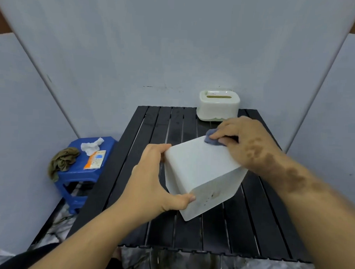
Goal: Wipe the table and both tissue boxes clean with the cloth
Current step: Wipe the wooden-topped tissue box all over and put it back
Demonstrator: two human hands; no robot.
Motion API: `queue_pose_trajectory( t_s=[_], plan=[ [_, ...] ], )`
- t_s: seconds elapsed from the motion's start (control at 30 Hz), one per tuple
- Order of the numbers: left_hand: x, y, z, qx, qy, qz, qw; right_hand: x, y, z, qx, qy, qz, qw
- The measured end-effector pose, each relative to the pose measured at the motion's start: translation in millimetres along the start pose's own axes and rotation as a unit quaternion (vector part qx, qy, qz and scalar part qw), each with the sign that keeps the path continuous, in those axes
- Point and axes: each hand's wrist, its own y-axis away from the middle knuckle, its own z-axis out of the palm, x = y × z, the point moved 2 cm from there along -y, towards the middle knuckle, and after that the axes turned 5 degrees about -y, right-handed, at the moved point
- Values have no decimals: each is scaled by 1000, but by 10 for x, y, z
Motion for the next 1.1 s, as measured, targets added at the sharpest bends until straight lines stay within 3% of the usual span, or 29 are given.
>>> queue_pose_trajectory(
  t_s=[0.07,0.13,0.17,0.23,0.33,0.4,0.53,0.6,0.67,0.73,0.87,0.97,1.07,1.1],
  plan=[
    [-13,-1,4,1,-3,-3,1000,-338,-44,179,13,-4,-71,997],
    [-31,9,-1,0,-1,0,1000,-617,-68,356,-29,13,-202,979],
    [-39,13,-6,0,1,1,1000,-631,-113,351,-75,37,-222,972],
    [-46,17,-11,-2,3,-5,1000,-425,-194,193,-84,34,-171,981],
    [-43,7,9,-7,-1,-11,1000,-5,-133,15,29,-59,1,998],
    [-41,6,17,-5,-3,-13,1000,-168,-133,120,23,-56,-30,998],
    [-51,32,4,-4,0,-5,1000,-569,-162,264,-84,-37,-131,987],
    [-49,42,1,-3,2,-12,1000,-376,-186,172,-64,-41,-104,992],
    [-37,41,7,-2,6,-16,1000,-116,-174,20,-4,-55,-8,998],
    [-27,35,18,0,8,-17,1000,-96,-168,58,5,-36,6,999],
    [-33,47,14,1,11,-10,1000,-679,-138,366,-67,15,-156,985],
    [-41,58,5,3,11,-18,1000,-450,-121,171,-84,-32,-88,992],
    [-32,44,17,3,14,-21,1000,14,-7,-102,8,-88,50,995],
    [-26,38,24,2,13,-20,1000,14,11,-95,25,-79,60,995]
  ],
)
